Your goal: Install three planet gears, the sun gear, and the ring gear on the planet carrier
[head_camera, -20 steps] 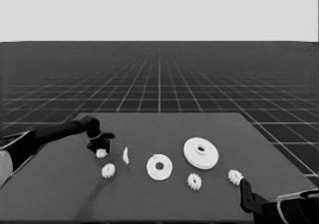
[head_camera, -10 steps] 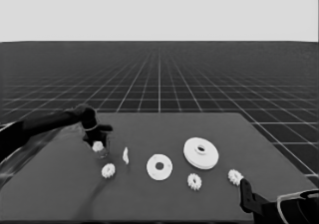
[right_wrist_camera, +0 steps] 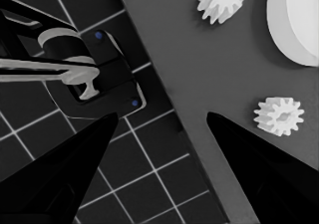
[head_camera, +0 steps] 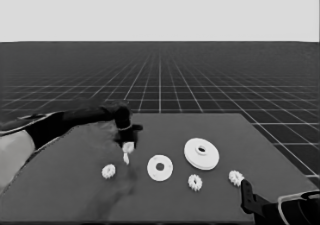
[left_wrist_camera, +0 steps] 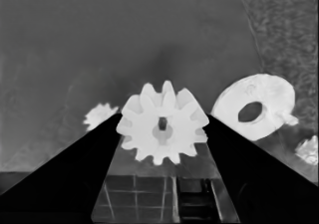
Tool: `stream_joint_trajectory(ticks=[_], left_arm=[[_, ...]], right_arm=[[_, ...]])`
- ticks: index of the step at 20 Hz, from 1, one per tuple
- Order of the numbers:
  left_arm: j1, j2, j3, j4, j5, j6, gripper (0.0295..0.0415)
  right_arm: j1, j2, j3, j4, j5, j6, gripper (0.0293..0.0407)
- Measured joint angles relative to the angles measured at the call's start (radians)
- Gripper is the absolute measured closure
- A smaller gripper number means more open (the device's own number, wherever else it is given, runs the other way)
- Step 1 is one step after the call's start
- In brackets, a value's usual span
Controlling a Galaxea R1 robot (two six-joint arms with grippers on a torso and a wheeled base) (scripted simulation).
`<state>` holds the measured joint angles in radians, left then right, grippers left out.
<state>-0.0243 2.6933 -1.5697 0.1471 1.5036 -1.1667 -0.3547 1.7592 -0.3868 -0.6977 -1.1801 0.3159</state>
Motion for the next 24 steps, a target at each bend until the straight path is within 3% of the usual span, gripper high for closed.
stream_joint_trajectory(ticks=[2,4,8,10,12,18,20,21,24], left_arm=[[0.002,0.236,-0.134,0.0,0.011,-0.058,0.0398],[0.003,0.321,-0.225,-0.002,0.01,-0.047,0.0398],[0.003,0.36,-0.278,-0.003,0.009,-0.036,0.0398],[0.098,0.383,-0.346,0.083,-0.033,0.001,0.0398],[0.132,0.396,-0.384,0.109,-0.052,0.021,0.0398],[0.146,0.403,-0.405,0.122,-0.063,0.031,0.0398],[0.147,0.403,-0.405,0.123,-0.063,0.032,0.0339],[0.147,0.403,-0.405,0.123,-0.064,0.032,0.033],[0.147,0.403,-0.405,0.123,-0.064,0.032,0.0326]], right_arm=[[0.0,0.0,0.0,0.0,0.0,0.0,0.0315],[0.0,0.0,0.0,0.0,0.0,0.0,0.0315],[0.0,0.0,0.0,0.0,0.0,0.0,0.0315],[0.0,0.0,0.0,0.0,0.0,0.0,0.0315],[0.0,0.0,0.0,0.0,0.0,0.0,0.0315],[0.0,0.0,0.0,0.0,0.0,0.0,0.0315],[0.0,0.0,0.0,0.0,0.0,0.0,0.0315],[0.0,0.0,0.0,0.0,0.0,0.0,0.0315],[0.0,0.0,0.0,0.0,0.0,0.0,0.0315]])
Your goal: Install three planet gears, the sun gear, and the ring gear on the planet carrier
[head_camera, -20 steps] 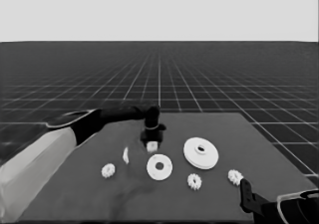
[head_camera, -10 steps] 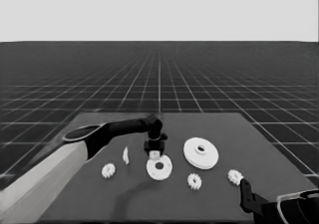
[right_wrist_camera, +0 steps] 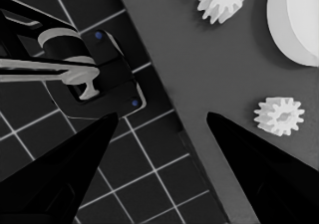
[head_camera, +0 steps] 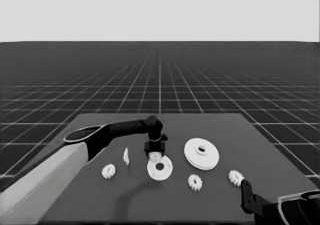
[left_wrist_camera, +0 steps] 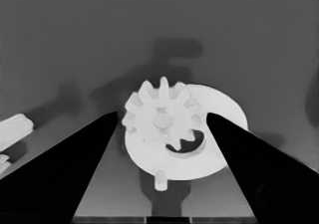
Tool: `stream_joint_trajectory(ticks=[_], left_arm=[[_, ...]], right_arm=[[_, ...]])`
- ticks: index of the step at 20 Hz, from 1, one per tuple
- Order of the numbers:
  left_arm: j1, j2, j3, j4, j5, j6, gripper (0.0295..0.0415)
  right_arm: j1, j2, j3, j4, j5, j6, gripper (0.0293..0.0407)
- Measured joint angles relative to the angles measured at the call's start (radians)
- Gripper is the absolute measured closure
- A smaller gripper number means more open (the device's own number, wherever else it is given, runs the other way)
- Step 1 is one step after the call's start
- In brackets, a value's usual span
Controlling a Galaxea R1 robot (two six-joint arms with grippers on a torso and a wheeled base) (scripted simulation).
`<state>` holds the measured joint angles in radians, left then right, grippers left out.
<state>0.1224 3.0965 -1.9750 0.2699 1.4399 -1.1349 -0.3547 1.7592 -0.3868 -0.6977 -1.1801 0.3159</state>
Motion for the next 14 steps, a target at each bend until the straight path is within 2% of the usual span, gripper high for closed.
stream_joint_trajectory(ticks=[4,6,8,14], left_arm=[[0.0,0.0,0.0,0.0,0.0,0.0,0.0326],[-0.09,-0.033,0.098,-0.077,0.053,-0.054,0.0326],[-0.127,-0.038,0.115,-0.108,0.066,-0.064,0.0326],[-0.143,-0.039,0.12,-0.125,0.072,-0.066,0.0326]], right_arm=[[0.0,0.0,0.0,0.0,0.0,0.0,0.0315],[0.0,0.0,0.0,0.0,0.0,0.0,0.0315],[0.0,0.0,0.0,0.0,0.0,0.0,0.0315],[0.0,0.0,0.0,0.0,0.0,0.0,0.0315]])
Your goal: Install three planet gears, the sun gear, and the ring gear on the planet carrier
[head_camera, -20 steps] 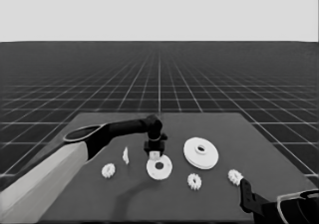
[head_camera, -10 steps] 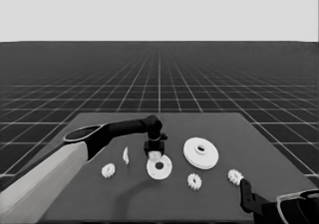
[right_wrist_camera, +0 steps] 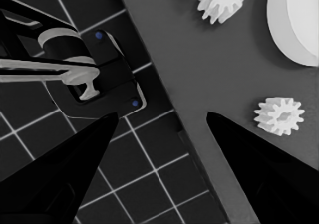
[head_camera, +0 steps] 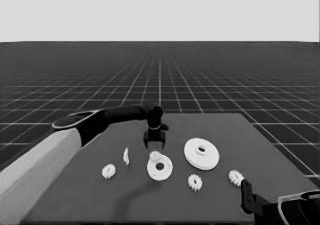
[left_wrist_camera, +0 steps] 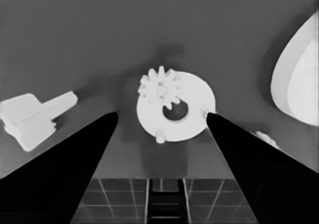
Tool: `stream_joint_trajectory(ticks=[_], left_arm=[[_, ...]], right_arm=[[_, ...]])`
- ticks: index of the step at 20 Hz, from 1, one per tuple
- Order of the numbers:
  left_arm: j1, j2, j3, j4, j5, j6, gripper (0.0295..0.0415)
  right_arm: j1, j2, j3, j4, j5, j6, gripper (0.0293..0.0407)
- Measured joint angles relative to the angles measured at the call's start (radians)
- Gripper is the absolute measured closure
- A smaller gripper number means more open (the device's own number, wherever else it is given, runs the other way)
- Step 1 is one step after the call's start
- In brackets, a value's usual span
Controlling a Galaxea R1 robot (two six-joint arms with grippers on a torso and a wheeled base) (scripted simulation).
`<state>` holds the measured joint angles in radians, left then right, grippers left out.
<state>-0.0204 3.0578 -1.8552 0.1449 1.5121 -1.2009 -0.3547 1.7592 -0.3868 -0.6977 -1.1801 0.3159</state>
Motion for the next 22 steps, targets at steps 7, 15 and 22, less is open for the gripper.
stream_joint_trajectory(ticks=[7,15,22], left_arm=[[0.024,-0.701,0.64,0.021,-0.02,0.057,0.0326],[0.224,-0.663,0.519,0.19,-0.128,0.118,0.0326],[0.236,-0.657,0.505,0.201,-0.137,0.124,0.0397]], right_arm=[[0.0,0.0,0.0,0.0,0.0,0.0,0.0315],[0.0,0.0,0.0,0.0,0.0,0.0,0.0315],[0.0,0.0,0.0,0.0,0.0,0.0,0.0315]])
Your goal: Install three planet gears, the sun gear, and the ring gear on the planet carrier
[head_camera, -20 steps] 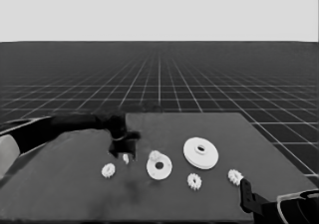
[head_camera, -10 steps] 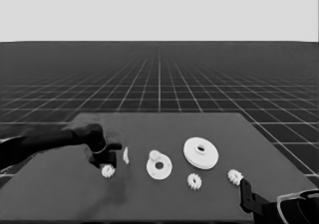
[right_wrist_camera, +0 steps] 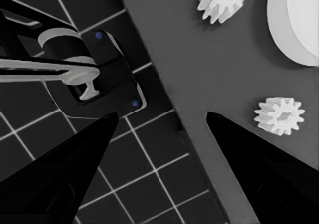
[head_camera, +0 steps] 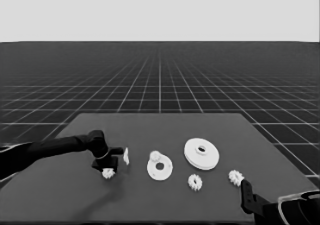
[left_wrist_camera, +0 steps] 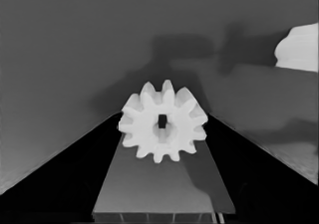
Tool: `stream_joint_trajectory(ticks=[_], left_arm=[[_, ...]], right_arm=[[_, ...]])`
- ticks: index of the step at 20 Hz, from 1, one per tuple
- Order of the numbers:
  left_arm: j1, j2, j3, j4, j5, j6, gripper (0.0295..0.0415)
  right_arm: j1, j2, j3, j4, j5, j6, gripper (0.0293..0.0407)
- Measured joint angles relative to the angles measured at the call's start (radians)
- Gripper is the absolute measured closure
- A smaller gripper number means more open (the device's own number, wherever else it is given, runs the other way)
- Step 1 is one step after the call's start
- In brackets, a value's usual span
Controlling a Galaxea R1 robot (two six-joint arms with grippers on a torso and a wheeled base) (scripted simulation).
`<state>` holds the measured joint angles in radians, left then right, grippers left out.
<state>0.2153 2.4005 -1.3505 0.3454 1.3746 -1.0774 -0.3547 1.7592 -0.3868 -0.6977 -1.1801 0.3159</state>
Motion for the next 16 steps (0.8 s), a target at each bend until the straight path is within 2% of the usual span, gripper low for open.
stream_joint_trajectory(ticks=[8,9,11,16], left_arm=[[0.0,0.0,0.0,0.0,0.0,0.0,0.0398],[-0.071,-0.032,0.077,-0.063,0.052,-0.029,0.0398],[-0.164,-0.052,0.124,-0.137,0.095,-0.047,0.0398],[-0.208,-0.057,0.135,-0.177,0.113,-0.051,0.0398]], right_arm=[[0.0,0.0,0.0,0.0,0.0,0.0,0.0315],[0.0,0.0,0.0,0.0,0.0,0.0,0.0315],[0.0,0.0,0.0,0.0,0.0,0.0,0.0315],[0.0,0.0,0.0,0.0,0.0,0.0,0.0315]])
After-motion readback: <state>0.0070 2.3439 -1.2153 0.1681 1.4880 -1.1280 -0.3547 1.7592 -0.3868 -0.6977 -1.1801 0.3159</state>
